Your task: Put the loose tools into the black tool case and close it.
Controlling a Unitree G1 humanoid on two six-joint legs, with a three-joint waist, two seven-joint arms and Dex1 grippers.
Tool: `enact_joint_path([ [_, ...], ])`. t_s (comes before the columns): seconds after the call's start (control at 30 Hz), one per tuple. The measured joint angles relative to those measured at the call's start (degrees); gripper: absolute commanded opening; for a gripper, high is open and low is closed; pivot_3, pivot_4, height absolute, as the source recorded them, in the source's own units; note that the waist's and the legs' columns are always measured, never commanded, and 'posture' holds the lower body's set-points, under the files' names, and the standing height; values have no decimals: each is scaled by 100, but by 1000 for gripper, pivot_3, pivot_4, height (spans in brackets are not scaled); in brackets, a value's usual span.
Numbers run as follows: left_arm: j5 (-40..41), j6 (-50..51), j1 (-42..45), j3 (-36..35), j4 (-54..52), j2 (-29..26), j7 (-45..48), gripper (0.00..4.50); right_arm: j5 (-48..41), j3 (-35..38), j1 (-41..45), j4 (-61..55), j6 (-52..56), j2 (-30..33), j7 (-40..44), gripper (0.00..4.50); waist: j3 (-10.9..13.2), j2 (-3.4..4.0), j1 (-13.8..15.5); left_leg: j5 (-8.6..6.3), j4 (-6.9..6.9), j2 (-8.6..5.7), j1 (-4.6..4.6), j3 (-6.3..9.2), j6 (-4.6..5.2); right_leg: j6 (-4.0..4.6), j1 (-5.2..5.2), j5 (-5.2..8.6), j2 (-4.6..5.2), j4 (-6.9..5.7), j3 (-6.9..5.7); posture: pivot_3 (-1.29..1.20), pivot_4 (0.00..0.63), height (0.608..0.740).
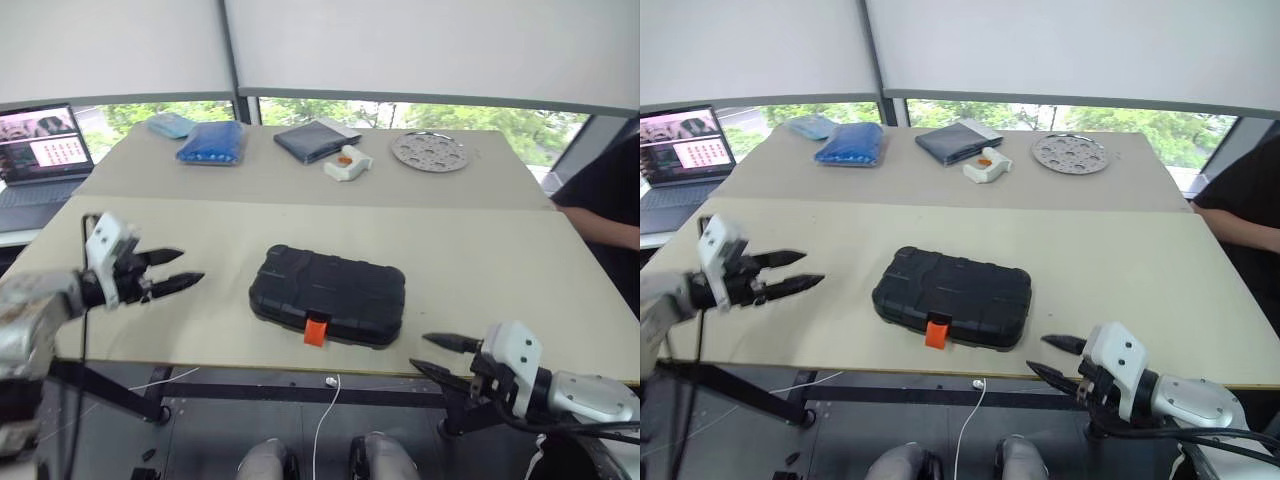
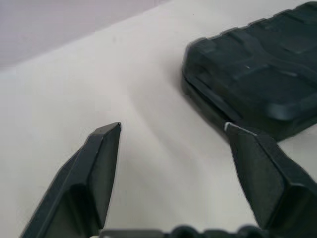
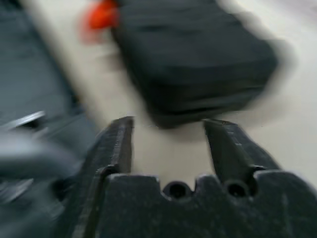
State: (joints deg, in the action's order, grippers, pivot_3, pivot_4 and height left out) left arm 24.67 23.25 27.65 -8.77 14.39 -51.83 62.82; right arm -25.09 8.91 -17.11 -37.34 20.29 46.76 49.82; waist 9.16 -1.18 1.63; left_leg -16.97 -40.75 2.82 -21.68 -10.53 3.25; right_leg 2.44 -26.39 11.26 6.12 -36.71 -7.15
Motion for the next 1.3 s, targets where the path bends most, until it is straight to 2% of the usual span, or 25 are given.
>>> enact_joint_path([
  [0.07, -595, -761, 1047, 540, 1086, 413, 162, 1804, 60, -351, 230, 12, 30, 64, 138, 707, -3, -11, 31, -9, -10, -7, -5, 6, 18, -18, 10, -11, 3, 3, 2, 0, 150, 718],
  [0.1, -820, -1061, 1413, 765, 1511, 633, 218, 1293, 150, -519, 370, 38, 27, 74, 168, 254, -4, -13, 32, -9, -14, -12, -11, 6, 18, -32, 9, -21, 5, 3, 5, 0, 150, 718],
  [0.13, -1007, -1304, 1718, 947, 1858, 846, 266, 833, 235, -675, 509, 89, 21, 99, 209, 0, -5, -14, 33, 3, -24, -15, -23, 5, 18, -48, 6, -31, 4, 2, 3, 0, 150, 718],
  [0.17, -1235, -1619, 2066, 1169, 2317, 1134, 334, 563, 385, -874, 682, 149, 9, 124, 259, 0, -5, -15, 32, 23, -32, -15, -41, 5, 55, -52, -4, -30, 1, 5, 3, 0, 150, 718],
  [0.2, -1383, -1812, 2277, 1301, 2619, 1319, 356, 90, 452, -995, 789, 203, 2, 129, 279, 0, -6, -18, 29, 22, -40, -17, -57, 6, 60, -58, -13, -25, 0, 7, 1, 0, 150, 718],
  [0.23, -1541, -2035, 2496, 1424, 2986, 1520, 367, 14, 546, -1130, 923, 279, -6, 129, 304, 0, -6, -22, 27, 18, -48, -19, -66, 6, 66, -62, -20, -17, -2, 5, 1, 0, 150, 718],
  [0.3, -1809, -2453, 2842, 1593, 3627, 1807, 353, 14, 687, -1334, 1138, 436, -16, 106, 332, 0, 0, -31, -22, 8, -62, -24, -81, 5, 75, -45, -29, -26, -3, -2, 3, 0, 150, 718],
  [0.43, -2478, -3294, 3510, 1975, 4778, 2449, 158, 14, 1052, -1786, 1780, 797, -16, -43, 336, 0, 7, -44, -117, 1, -61, -36, -104, 5, 85, -65, -31, -23, -1, 6, -7, 0, 150, 718],
  [0.53, -2823, -3579, 3704, 2115, 5219, 2514, 181, 14, 1340, -1886, 2117, 1264, -47, -218, 157, 0, 12, -51, -167, 1, -64, -34, -102, 5, 85, -98, -30, -6, 2, 33, -7, 0, 150, 718],
  [0.63, -3010, -3715, 3759, 2241, 5383, 2519, 777, 14, 1722, -1721, 2534, 2033, -147, -416, -398, 0, 13, -50, -187, -1, -91, -31, -103, 6, 86, -119, -32, -7, 15, 8, -5, 0, 150, 718],
  [0.73, -3012, -3661, 3688, 2326, 5361, 2449, 1898, 14, 1925, -1261, 2899, 2706, -204, -525, -925, 0, 13, -50, -217, -4, -106, -32, -120, 5, 90, -118, -57, -8, 30, -18, -1, 0, 150, 718],
  [0.8, -2986, -3505, 3515, 2313, 5259, 2416, 2392, 14, 1925, -993, 2956, 2852, -224, -523, -1035, 0, 13, -50, -217, -3, -107, -31, -122, 7, 89, -105, -62, -2, 29, -33, -1, 0, 150, 718],
  [0.87, -2871, -3260, 3447, 2186, 5199, 2422, 2465, 14, 1872, -842, 2895, 2840, -221, -523, -994, 0, 14, -51, -213, 0, -110, -25, -141, 17, 87, -96, -74, 1, 26, -38, -3, 0, 150, 718],
  [0.93, -2477, -2619, 3542, 1750, 4916, 2448, 2356, 14, 1665, -617, 2665, 2691, -118, -515, -908, 0, 14, -51, -193, 2, -117, -26, -156, 28, 87, -62, -80, -19, 24, -39, -8, 0, 150, 718],
  [1.07, -1606, -1318, 3764, 976, 3549, 2536, 2019, 14, 1221, -93, 2218, 2133, 368, -517, -902, 0, 13, -49, -183, -1, -118, -36, -144, 30, 93, -88, -61, -13, 32, -33, -9, 0, 150, 718],
  [1.1, -1509, -1085, 3720, 926, 3235, 2580, 1935, 14, 1110, -24, 2150, 1989, 470, -519, -898, 0, 13, -48, -191, -3, -118, -37, -134, 30, 94, -112, -53, 0, 31, -29, -7, 0, 150, 718],
  [1.2, -1310, -537, 2883, 1046, 1879, 2917, 1638, 14, 567, 135, 1571, 1207, 869, -593, -778, 0, 5, -32, -208, -6, -103, -37, -72, 40, 93, -127, 7, 17, 30, -26, 2, 0, 150, 718],
  [1.3, -1385, -323, 2062, 1484, 1362, 3288, 1266, 14, 169, 26, 1188, 663, 1037, -607, -564, 0, 7, -35, -235, -8, -103, -34, -68, 46, 90, -127, 10, 16, 28, -29, 10, 0, 150, 718],
])
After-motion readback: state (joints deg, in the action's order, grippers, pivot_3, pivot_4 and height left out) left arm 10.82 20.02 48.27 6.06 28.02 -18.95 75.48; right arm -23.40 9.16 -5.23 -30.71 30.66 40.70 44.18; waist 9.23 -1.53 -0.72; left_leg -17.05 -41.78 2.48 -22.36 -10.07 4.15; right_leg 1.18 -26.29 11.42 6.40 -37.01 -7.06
